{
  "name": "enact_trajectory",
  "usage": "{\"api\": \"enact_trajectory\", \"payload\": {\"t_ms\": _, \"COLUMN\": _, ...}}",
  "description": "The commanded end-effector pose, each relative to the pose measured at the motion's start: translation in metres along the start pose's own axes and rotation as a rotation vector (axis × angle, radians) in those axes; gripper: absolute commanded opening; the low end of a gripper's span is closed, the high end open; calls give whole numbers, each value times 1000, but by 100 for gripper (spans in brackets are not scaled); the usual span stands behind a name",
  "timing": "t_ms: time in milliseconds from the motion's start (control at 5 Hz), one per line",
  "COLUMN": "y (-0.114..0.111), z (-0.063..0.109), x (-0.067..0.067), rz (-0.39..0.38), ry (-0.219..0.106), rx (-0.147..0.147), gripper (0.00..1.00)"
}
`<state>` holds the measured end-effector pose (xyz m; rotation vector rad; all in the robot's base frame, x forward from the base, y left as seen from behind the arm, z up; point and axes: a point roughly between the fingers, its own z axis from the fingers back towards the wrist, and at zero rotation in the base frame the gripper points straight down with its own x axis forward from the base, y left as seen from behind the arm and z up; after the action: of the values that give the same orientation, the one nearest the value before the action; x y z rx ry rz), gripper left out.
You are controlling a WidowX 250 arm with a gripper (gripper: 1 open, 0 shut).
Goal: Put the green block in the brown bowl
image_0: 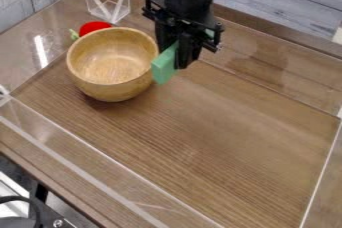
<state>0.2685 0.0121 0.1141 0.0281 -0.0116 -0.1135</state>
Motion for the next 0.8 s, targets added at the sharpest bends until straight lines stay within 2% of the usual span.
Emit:
{"api": "enact_trajectory", "payload": {"t_ms": 0, "y": 0, "z": 14, "x": 11, "rz": 30, "ry": -71, "rx": 8, "gripper": 0}}
{"api": "enact_trajectory", "payload": {"t_ms": 600, "y": 6, "z": 11, "x": 17, "rz": 89, "ry": -91, "rx": 1, "gripper": 0}}
